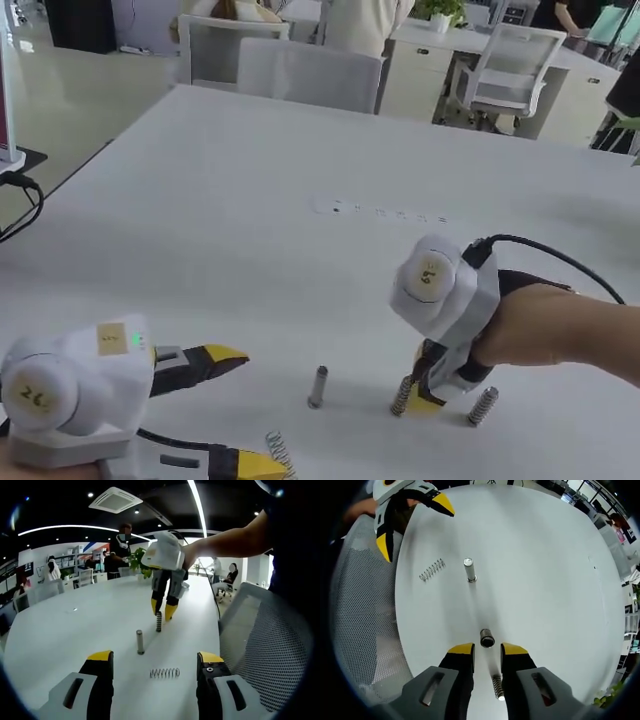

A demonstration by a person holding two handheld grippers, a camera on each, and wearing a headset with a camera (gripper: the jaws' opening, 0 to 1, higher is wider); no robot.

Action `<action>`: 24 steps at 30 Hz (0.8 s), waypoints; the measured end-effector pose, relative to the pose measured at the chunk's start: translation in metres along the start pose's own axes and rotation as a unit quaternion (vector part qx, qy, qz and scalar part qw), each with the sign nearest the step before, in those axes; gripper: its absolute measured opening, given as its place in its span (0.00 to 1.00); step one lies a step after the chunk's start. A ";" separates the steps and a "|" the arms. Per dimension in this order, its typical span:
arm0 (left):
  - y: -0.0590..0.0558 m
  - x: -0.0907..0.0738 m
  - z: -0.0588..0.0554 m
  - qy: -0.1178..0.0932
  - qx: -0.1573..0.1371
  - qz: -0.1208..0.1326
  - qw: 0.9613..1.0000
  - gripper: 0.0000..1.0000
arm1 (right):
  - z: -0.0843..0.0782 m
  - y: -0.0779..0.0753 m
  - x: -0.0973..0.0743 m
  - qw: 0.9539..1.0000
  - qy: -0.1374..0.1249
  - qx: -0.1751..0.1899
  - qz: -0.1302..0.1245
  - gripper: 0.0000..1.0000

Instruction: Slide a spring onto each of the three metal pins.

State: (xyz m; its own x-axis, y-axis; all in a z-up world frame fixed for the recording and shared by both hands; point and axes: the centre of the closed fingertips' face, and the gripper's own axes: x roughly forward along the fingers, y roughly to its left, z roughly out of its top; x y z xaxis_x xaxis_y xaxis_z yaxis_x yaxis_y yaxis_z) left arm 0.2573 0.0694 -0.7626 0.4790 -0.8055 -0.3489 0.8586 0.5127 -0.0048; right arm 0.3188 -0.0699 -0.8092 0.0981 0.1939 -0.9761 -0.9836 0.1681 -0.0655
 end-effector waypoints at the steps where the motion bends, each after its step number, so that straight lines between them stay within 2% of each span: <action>1: -0.001 0.000 0.000 0.001 0.000 -0.001 1.000 0.64 | -0.002 0.000 -0.001 1.000 -0.001 0.002 -0.002 0.18; 7: -0.001 0.000 0.001 0.000 0.000 -0.001 1.000 0.64 | -0.010 0.004 -0.005 1.000 -0.005 0.012 -0.004 0.18; 14: 0.000 -0.001 0.001 0.000 0.000 -0.001 1.000 0.64 | -0.014 0.018 -0.009 1.000 -0.015 0.024 0.000 0.19; 21: 0.000 -0.002 0.001 0.000 0.001 0.000 1.000 0.64 | -0.016 0.042 -0.009 0.998 -0.027 0.047 0.019 0.19; 24: -0.001 -0.002 0.001 0.000 0.001 -0.001 1.000 0.64 | -0.009 0.054 -0.009 0.997 -0.042 0.060 0.030 0.19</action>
State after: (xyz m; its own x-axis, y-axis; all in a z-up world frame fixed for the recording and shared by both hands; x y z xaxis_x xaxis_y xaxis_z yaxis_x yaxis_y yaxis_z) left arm 0.2560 0.0703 -0.7615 0.4778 -0.8059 -0.3496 0.8597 0.5109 -0.0026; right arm 0.2631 -0.0711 -0.8054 0.0569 0.2862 -0.9565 -0.9636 0.2666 0.0225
